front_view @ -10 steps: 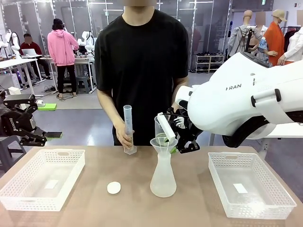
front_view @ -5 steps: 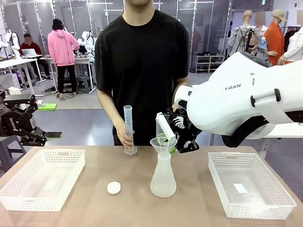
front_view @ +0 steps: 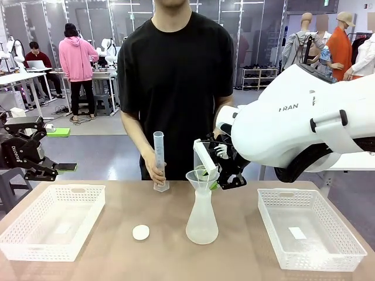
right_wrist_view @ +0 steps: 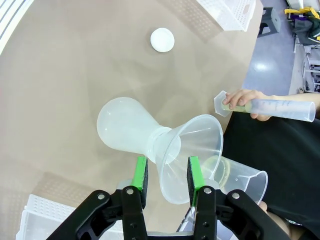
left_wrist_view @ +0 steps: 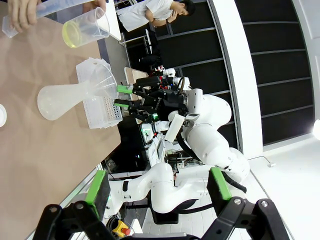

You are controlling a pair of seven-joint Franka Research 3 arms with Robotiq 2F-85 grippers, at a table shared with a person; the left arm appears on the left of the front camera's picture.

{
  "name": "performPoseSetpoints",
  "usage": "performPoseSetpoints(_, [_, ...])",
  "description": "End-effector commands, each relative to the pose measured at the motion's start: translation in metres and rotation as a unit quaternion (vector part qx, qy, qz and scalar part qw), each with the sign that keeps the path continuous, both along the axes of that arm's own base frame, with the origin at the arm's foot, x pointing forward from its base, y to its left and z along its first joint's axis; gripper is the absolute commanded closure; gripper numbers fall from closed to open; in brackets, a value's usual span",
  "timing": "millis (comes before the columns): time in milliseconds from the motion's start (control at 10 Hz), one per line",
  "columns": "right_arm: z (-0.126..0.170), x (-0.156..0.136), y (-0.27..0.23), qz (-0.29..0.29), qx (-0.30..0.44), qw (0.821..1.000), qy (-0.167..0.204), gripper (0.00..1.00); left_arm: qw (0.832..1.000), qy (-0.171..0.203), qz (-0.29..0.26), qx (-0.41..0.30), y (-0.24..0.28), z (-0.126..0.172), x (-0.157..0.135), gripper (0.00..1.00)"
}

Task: Prepare the solutions needed for the experiment.
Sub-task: Once the solution is in the Big flask , pick up the Plastic Funnel and place it back into the right Organizing basket.

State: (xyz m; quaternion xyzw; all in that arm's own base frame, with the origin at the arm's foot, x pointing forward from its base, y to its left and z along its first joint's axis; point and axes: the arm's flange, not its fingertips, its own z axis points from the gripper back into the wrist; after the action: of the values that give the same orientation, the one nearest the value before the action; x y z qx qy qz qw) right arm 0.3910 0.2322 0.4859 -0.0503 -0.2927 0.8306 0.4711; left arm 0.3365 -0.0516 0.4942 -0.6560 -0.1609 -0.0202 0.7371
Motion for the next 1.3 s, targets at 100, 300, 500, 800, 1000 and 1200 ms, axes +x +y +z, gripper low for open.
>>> performPoseSetpoints(100, [0.036,-0.026,0.018,-0.007,-0.051,0.997,-0.054,0.58,1.0,-0.002,0.0,-0.012,-0.003,0.002,0.001,0.0])
performPoseSetpoints(300, [0.073,-0.048,0.012,-0.022,-0.072,0.995,-0.059,0.58,1.0,-0.002,0.0,-0.012,-0.003,0.002,0.001,0.0])
performPoseSetpoints(500, [0.096,-0.057,-0.021,-0.111,-0.043,0.992,-0.031,0.58,1.0,-0.002,0.0,-0.012,-0.003,0.002,0.001,0.0])
performPoseSetpoints(800, [0.11,-0.08,-0.086,-0.313,0.12,0.941,0.037,0.58,1.0,-0.002,0.0,-0.012,-0.003,0.002,0.001,0.0])
performPoseSetpoints(1000, [0.107,-0.099,-0.113,-0.362,0.226,0.903,0.05,0.58,1.0,-0.002,0.0,-0.012,-0.003,0.002,0.001,0.0])
performPoseSetpoints(1200, [0.099,-0.102,-0.112,-0.366,0.271,0.889,0.05,0.58,1.0,-0.002,0.0,-0.012,-0.003,0.002,0.001,0.0])
